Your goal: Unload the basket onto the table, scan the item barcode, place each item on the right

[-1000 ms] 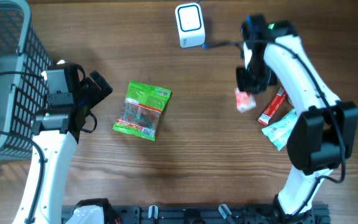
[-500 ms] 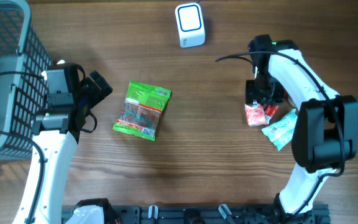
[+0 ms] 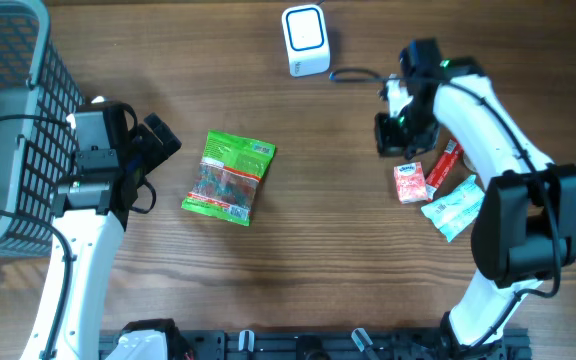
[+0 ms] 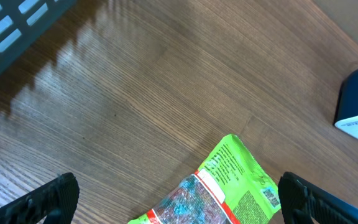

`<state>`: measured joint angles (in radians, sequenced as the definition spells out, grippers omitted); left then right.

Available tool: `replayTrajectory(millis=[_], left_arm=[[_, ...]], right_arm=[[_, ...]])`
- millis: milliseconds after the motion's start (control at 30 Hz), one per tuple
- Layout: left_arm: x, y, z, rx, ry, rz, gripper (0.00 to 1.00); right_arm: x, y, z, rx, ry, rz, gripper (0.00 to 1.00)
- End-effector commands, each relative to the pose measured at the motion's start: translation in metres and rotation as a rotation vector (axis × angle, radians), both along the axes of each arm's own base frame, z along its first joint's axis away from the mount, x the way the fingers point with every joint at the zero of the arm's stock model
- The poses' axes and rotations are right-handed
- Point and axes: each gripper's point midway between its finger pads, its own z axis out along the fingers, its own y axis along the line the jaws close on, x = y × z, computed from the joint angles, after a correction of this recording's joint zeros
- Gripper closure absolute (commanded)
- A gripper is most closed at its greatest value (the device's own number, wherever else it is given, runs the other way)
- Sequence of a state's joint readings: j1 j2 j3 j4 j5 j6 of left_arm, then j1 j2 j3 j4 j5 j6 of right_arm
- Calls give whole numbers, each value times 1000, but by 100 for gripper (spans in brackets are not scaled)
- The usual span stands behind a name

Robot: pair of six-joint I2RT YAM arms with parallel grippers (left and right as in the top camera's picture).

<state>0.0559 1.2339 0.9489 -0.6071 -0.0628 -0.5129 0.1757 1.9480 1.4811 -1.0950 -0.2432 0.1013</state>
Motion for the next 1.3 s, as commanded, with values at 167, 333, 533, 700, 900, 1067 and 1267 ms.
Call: replayTrajectory(millis=[167, 333, 533, 700, 900, 1067, 1267], left_arm=[[0, 4, 1, 13, -1, 6, 0], [0, 4, 1, 13, -1, 6, 0], [0, 4, 1, 13, -1, 6, 0], [0, 4, 1, 13, -1, 6, 0], [0, 4, 1, 13, -1, 6, 0], [0, 4, 1, 12, -3, 6, 0], [7, 3, 7, 12, -39, 4, 0]], right_arm=[[-24, -26, -54, -150, 17, -29, 96], [-27, -86, -50, -476, 7, -210, 96], [-23, -34, -48, -185, 21, -47, 90], [-18, 52, -27, 243, -15, 78, 76], [5, 97, -6, 449, -113, 83, 46], [6, 107, -5, 454, -129, 94, 22], [9, 105, -7, 432, -164, 134, 9]])
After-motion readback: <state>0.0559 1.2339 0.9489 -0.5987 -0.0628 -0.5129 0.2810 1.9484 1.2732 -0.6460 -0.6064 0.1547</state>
